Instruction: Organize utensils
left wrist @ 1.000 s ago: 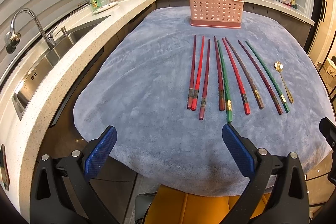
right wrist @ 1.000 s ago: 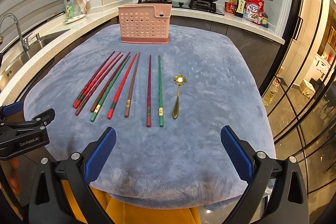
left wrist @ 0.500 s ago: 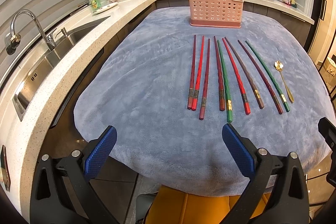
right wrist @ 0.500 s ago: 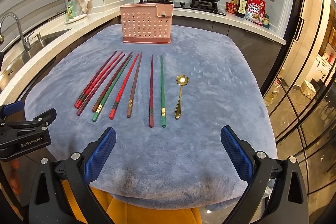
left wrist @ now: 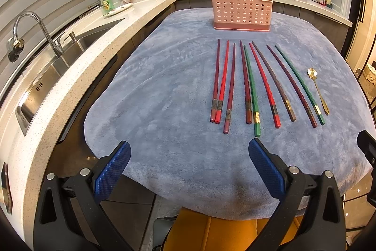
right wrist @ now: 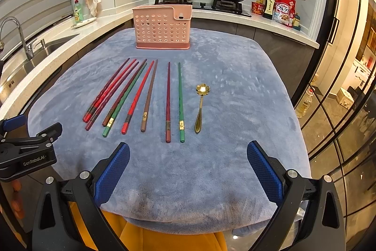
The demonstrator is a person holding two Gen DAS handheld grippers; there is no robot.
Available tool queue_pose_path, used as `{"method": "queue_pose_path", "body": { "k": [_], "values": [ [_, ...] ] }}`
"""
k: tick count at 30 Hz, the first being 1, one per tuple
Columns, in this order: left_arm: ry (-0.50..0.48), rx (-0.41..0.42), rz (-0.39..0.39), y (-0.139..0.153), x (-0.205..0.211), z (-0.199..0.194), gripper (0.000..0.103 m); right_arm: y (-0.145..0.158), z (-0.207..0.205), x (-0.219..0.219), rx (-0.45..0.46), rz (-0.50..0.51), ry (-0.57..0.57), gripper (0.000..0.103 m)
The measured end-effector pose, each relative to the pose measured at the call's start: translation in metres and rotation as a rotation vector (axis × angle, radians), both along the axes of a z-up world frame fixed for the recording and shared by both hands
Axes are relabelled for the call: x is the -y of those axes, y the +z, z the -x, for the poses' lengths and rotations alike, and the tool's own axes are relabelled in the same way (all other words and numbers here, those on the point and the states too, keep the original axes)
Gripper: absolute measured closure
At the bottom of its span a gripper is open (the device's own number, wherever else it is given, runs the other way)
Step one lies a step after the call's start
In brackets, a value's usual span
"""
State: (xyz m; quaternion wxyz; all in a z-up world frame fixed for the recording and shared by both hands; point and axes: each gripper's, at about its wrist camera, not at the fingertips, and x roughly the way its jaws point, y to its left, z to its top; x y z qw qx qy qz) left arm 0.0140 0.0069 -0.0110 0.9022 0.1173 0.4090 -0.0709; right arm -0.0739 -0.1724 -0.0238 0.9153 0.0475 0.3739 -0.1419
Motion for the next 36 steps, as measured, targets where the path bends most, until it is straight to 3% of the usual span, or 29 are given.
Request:
{"method": "queue_pose_path", "body": {
  "k": [19,36],
  "values": [
    [0.003,-0.039,0.034,-0.007,0.0,-0.011,0.007,-0.007,-0.007,0.014,-0.005,-0.021,-0.024,0.007],
    [0.071,-0.107,0.125,-0.037,-0.011,-0.083,0.01,-0.039,-0.057,0.057,-0.024,-0.088,-0.064,0.008]
  ]
}}
